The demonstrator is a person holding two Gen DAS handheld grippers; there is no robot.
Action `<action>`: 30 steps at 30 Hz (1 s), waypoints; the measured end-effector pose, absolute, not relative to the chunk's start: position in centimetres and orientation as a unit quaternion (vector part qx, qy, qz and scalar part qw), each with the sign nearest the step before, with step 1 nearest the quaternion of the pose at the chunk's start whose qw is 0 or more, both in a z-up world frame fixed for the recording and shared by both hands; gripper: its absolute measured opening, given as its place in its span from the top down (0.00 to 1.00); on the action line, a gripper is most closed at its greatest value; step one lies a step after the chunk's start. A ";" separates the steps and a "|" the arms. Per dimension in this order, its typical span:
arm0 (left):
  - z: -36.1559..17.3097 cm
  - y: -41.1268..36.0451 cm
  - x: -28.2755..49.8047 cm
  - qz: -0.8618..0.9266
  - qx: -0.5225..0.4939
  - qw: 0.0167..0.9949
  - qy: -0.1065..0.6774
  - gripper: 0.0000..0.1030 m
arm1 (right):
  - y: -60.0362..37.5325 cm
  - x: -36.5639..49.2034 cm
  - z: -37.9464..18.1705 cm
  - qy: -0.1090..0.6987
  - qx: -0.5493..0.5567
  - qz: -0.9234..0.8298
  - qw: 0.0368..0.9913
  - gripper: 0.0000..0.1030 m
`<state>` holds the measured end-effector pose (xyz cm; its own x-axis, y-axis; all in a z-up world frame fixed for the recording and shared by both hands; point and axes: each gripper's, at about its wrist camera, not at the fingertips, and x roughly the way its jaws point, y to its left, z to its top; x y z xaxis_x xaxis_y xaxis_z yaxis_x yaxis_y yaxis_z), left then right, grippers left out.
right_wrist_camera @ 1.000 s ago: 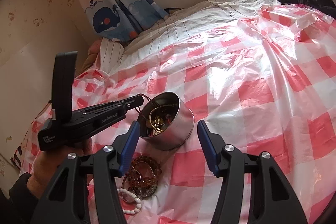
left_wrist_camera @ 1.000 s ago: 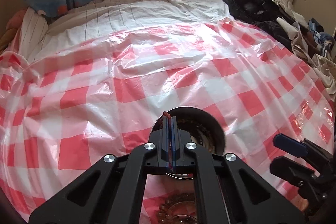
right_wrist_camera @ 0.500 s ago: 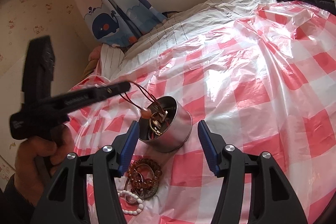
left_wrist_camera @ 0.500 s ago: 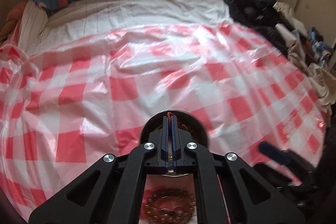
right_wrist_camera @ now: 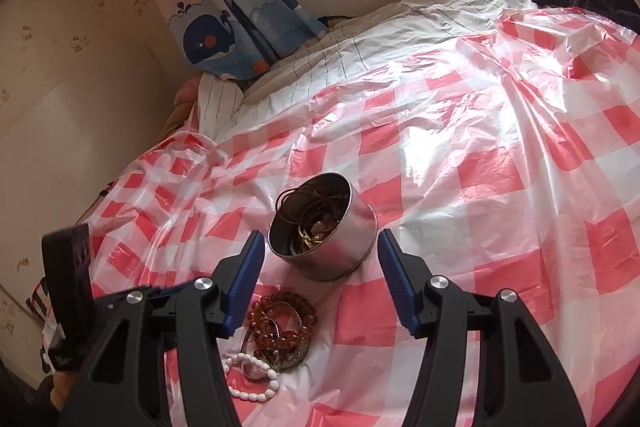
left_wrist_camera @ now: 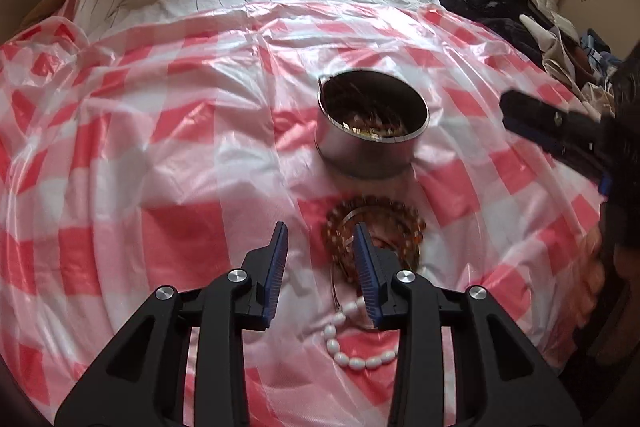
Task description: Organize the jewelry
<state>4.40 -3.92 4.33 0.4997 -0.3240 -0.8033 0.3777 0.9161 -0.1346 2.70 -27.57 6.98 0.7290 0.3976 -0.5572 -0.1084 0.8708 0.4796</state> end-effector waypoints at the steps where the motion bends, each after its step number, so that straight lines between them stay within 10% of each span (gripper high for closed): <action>1: 3.7 -4.1 3.9 -0.205 0.038 0.862 0.462 0.69 | -27.4 2.6 6.9 0.342 0.210 0.142 0.905 0.44; 30: 2.1 -5.5 0.9 -0.294 0.141 0.811 0.485 0.68 | -25.1 3.5 4.8 0.389 0.185 0.172 0.886 0.35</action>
